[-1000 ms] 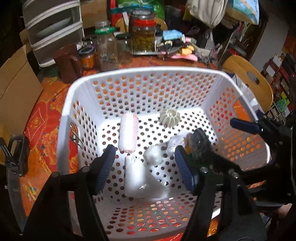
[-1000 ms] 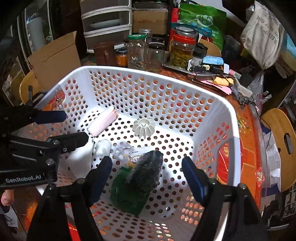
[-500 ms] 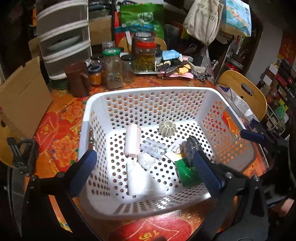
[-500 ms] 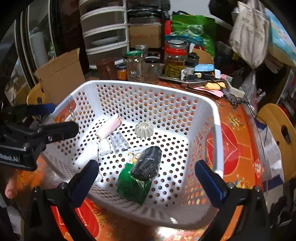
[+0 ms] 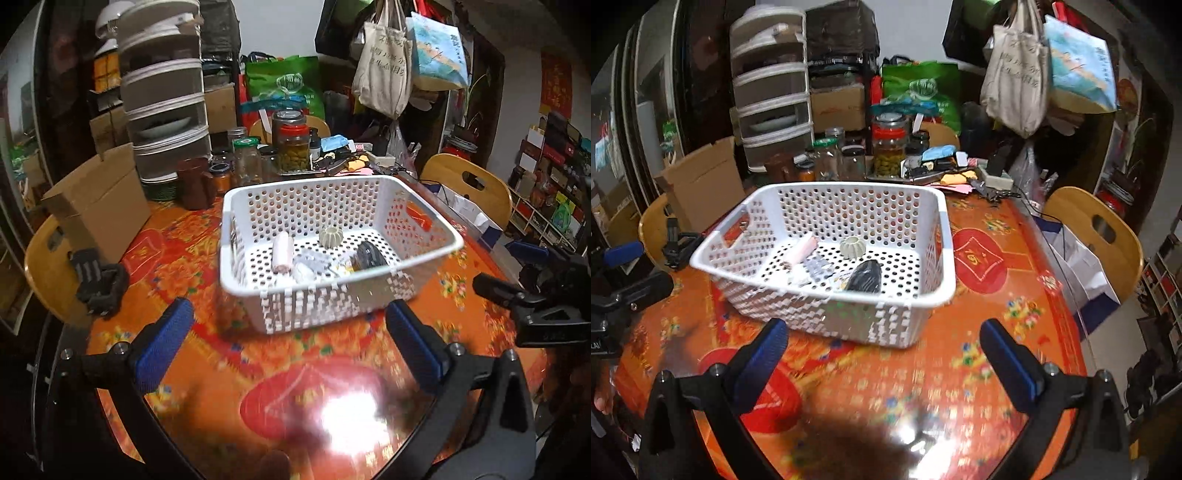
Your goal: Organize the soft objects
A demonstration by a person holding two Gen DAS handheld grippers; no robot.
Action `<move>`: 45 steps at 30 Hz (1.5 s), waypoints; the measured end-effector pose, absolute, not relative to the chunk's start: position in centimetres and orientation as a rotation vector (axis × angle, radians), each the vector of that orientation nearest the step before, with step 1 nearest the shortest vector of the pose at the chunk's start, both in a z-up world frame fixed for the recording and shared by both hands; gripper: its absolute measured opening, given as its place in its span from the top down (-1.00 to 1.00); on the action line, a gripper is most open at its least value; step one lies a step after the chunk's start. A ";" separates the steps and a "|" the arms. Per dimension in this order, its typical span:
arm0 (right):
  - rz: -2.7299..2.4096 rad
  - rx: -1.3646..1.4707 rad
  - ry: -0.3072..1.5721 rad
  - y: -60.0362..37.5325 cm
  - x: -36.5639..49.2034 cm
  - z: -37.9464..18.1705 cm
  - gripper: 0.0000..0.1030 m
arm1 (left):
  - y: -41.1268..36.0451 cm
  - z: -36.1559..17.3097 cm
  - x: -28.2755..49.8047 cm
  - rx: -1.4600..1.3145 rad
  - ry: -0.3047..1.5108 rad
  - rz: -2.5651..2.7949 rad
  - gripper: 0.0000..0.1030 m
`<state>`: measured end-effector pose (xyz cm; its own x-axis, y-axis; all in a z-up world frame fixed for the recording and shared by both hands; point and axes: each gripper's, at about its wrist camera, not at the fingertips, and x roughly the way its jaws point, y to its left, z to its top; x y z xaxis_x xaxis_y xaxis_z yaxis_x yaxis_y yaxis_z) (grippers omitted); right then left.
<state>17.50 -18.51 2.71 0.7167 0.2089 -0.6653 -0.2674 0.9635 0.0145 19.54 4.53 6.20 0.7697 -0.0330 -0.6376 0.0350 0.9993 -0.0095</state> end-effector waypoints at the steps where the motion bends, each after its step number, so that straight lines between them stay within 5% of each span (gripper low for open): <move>1: 0.265 -0.083 0.715 -18.6 16.6 2.9 -1.00 | 4.6 6.4 18.3 0.001 0.678 -0.038 -1.00; 21: 0.302 -0.097 0.535 -18.6 -2.8 7.8 -1.00 | 1.2 11.1 -4.2 -0.033 0.493 -0.006 -1.00; 45: 0.301 -0.054 0.599 -19.9 -1.4 5.9 -1.00 | 1.8 9.2 -0.9 -0.059 0.548 0.032 -1.00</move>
